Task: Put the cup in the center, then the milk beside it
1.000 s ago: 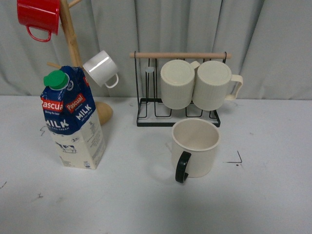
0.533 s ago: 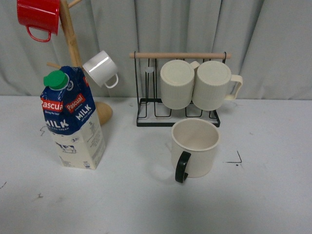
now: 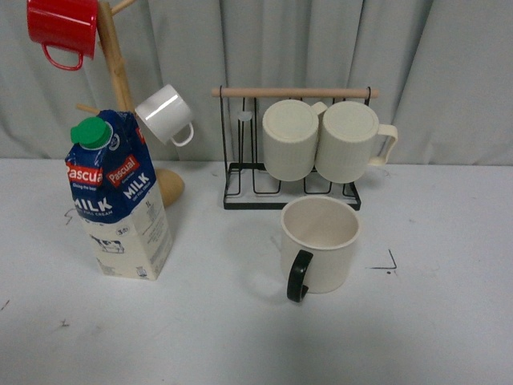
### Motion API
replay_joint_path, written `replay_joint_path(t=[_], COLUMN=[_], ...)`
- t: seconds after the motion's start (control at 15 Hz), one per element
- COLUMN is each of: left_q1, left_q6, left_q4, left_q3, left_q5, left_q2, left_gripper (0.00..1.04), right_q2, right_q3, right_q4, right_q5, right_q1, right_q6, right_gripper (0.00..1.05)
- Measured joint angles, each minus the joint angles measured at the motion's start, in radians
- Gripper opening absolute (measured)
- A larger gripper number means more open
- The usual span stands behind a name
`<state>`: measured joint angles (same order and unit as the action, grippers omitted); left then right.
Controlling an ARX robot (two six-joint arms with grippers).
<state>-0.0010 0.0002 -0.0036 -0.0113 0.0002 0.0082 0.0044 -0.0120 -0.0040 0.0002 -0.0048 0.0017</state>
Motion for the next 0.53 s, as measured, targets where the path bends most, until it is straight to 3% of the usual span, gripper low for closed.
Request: replay_joint_path(t=[0.2, 0.27, 0.33, 0.47, 0.53], left_q1=[0.000, -0.024, -0.039, -0.018, -0.005], left_q6=[0.000, -0.039, -0.137, -0.211, -0.211], left_q4=[0.000, -0.147, -0.217, 0.006, 0.119], left_q3=[0.000, -0.048, -0.136, -0.201, -0.230], left_q5=[0.000, -0.066, -0.134, -0.087, -0.052], left_q2=[0.000, 0.046, 0.265, 0.550, 0.675], left_gripper=[0.98, 0.98, 0.98, 0.98, 0.98], right_q2=[0.000, 0.000, 0.000, 0.000, 0.000], right_q3=[0.000, 0.000, 0.000, 0.000, 0.000], right_q4=[0.001, 0.000, 0.000, 0.000, 0.001], right_q5=[0.000, 0.000, -0.002, -0.001, -0.001], right_q1=[0.000, 0.000, 0.000, 0.000, 0.000], right_q6=[0.000, 0.000, 0.001, 0.000, 0.000], right_gripper=[0.46, 0.59, 0.72, 0.96, 1.00])
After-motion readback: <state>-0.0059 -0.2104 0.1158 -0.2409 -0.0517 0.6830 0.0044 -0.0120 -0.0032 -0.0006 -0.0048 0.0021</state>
